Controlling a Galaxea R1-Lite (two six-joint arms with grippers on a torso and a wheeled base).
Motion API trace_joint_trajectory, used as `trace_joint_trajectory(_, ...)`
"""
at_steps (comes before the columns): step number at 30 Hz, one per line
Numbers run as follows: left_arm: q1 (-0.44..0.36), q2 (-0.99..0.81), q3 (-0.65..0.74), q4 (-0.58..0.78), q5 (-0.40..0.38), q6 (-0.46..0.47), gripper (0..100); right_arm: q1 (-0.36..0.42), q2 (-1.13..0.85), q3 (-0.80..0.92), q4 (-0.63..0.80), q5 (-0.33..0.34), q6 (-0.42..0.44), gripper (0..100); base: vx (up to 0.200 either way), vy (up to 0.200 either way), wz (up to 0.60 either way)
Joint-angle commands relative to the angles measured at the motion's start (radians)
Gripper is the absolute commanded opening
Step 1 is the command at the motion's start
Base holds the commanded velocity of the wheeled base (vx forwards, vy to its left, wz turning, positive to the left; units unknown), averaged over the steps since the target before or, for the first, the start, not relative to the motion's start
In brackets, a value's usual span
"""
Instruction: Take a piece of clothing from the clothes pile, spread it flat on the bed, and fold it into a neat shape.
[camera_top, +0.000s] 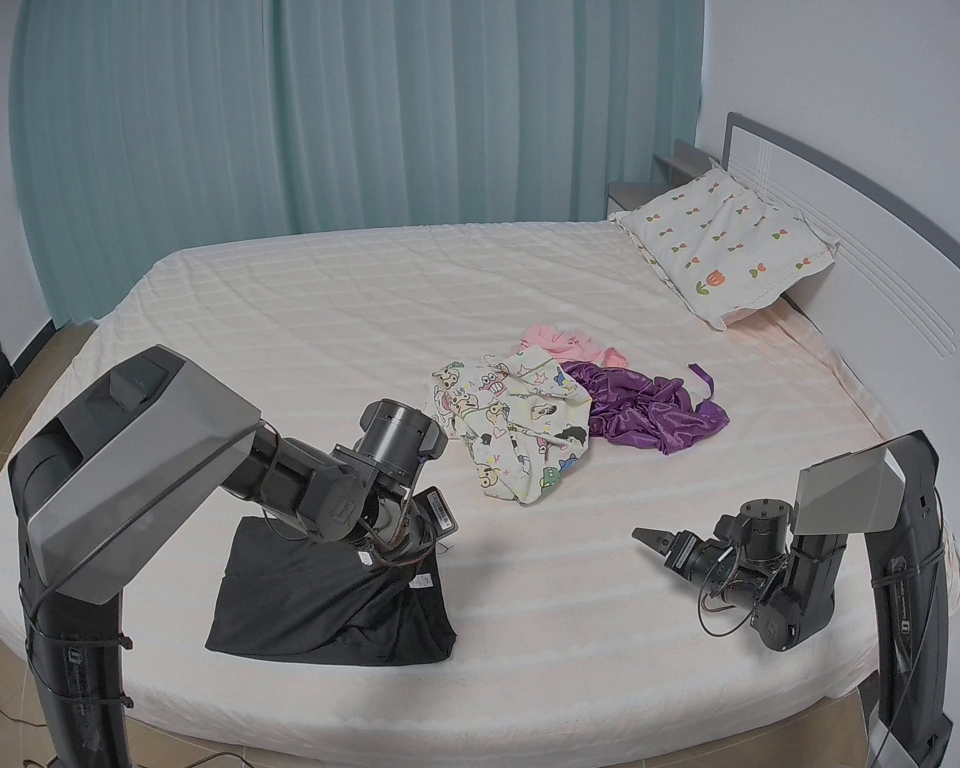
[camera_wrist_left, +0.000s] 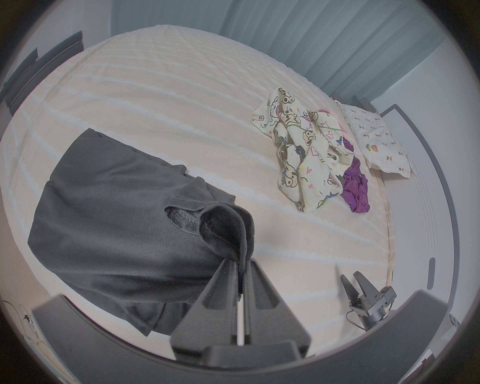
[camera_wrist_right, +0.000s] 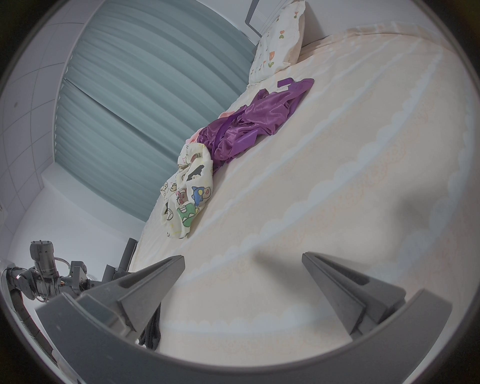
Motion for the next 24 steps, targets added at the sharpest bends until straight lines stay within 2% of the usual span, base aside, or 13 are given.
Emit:
trace_joint_trajectory(1,0.0,0.016,-0.008,-0.001,0.001,-0.003,0,0.0,0.003,0.0,-0.001,0.0,0.0,100,0.0,0.0,0.0)
trace_joint_trajectory(3,0.0,0.03,-0.02,-0.001,0.006,-0.026,0,0.0,0.003,0.0,-0.001,0.0,0.0,100,0.0,0.0,0.0)
trace_joint_trajectory(4,0.0,0.032,-0.022,-0.003,0.007,-0.032,100,0.0,0.003,0.0,-0.001,0.0,0.0,100,0.0,0.0,0.0)
trace_joint_trajectory(10,0.009,0.019,-0.02,-0.001,0.002,-0.041,100,0.0,0.001,0.0,-0.001,0.0,0.0,100,0.0,0.0,0.0)
trace_joint_trajectory(15,0.032,-0.08,0.035,-0.018,-0.013,-0.043,100,0.0,0.001,0.0,-0.001,0.0,0.001,100,0.0,0.0,0.0)
trace_joint_trajectory(22,0.095,-0.175,0.133,-0.039,-0.07,-0.093,100,0.0,0.001,0.002,-0.002,0.0,0.001,100,0.0,0.0,0.0)
trace_joint_trajectory(23,0.132,-0.194,0.224,-0.09,-0.125,-0.109,100,0.0,0.001,0.0,-0.002,0.0,0.001,100,0.0,0.0,0.0)
trace_joint_trajectory(24,0.139,-0.197,0.245,-0.107,-0.136,-0.109,100,0.0,0.001,0.0,-0.002,0.0,0.001,100,0.0,0.0,0.0)
